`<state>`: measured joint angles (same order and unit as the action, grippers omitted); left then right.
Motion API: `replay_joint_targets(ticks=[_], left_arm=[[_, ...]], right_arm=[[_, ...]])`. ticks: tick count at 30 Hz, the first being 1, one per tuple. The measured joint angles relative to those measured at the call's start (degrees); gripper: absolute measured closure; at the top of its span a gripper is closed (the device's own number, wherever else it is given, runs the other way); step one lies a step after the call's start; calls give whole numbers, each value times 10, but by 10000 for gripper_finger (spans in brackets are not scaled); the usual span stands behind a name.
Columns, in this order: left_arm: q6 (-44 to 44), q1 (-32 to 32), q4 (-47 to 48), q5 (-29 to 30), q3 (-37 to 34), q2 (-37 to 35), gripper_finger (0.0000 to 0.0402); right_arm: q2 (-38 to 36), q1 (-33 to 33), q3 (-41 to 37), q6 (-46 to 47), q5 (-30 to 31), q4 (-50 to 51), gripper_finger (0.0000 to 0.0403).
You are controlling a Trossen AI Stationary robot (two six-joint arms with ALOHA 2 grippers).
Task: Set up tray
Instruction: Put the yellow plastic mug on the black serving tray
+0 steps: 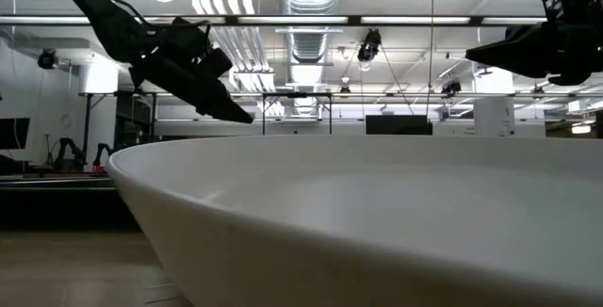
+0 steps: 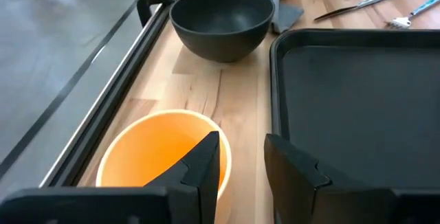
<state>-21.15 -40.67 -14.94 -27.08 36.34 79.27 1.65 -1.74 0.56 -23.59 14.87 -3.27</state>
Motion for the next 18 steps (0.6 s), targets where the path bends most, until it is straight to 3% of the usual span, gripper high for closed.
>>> replay_joint_targets(ticks=[18], left_arm=[[-50,0,40,35,1,15,305]], right_arm=[[0,0,0,0,0,0,335]])
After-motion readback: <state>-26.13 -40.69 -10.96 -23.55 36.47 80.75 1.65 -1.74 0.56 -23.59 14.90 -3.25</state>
